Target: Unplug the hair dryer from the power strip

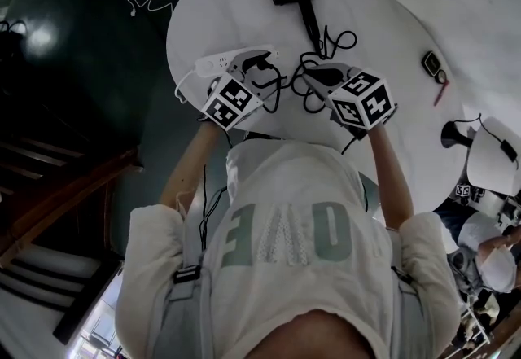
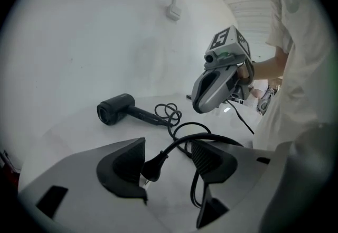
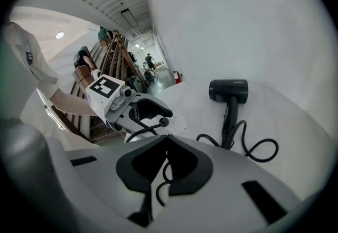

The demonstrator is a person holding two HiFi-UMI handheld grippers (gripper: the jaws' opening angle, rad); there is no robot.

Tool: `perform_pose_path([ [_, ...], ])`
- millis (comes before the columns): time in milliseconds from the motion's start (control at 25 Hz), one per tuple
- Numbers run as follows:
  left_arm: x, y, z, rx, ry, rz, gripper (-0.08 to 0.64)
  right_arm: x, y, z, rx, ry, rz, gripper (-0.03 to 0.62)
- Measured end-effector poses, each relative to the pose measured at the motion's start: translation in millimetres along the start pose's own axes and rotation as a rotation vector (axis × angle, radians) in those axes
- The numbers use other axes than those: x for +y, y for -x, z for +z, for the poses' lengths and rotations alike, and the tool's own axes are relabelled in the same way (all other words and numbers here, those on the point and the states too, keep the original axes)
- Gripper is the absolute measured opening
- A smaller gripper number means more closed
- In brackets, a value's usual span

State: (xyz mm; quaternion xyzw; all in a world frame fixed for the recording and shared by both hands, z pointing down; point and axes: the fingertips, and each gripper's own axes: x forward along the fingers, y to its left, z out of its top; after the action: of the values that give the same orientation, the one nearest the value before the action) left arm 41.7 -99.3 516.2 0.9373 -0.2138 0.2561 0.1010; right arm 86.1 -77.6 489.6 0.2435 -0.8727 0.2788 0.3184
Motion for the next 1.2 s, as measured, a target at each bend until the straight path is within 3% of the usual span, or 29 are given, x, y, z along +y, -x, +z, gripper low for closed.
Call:
perform_pose_path([
  [320, 1, 20, -24, 0.063, -0.032, -0.018, 0.316, 6, -4, -3, 0.021, 0.017, 0.014, 0.02],
  [680, 21, 64, -32, 0.024, 0.021, 0.092, 0.336, 16, -8, 2, 0.024, 0.041, 0.027, 0.02],
  [880, 40, 81, -13, -0.079, 0.121, 0.192, 0.333, 16, -8, 11, 0.001, 0.041, 0.009, 0.02],
  [1040, 52, 89, 16, -0.165, 0.153, 0.231, 0.322, 12, -3, 32, -0.045, 0.042, -0.031, 0.02],
  [1120, 60, 95, 42, -0.226, 0.159, 0.263, 0.274, 8, 5, 52, -0.091, 0.046, -0.06, 0.02],
  [1200, 69, 104, 73, -0.306, 0.152, 0.306, 0.172, 5, 15, 75, -0.155, 0.049, -0.094, 0.02],
])
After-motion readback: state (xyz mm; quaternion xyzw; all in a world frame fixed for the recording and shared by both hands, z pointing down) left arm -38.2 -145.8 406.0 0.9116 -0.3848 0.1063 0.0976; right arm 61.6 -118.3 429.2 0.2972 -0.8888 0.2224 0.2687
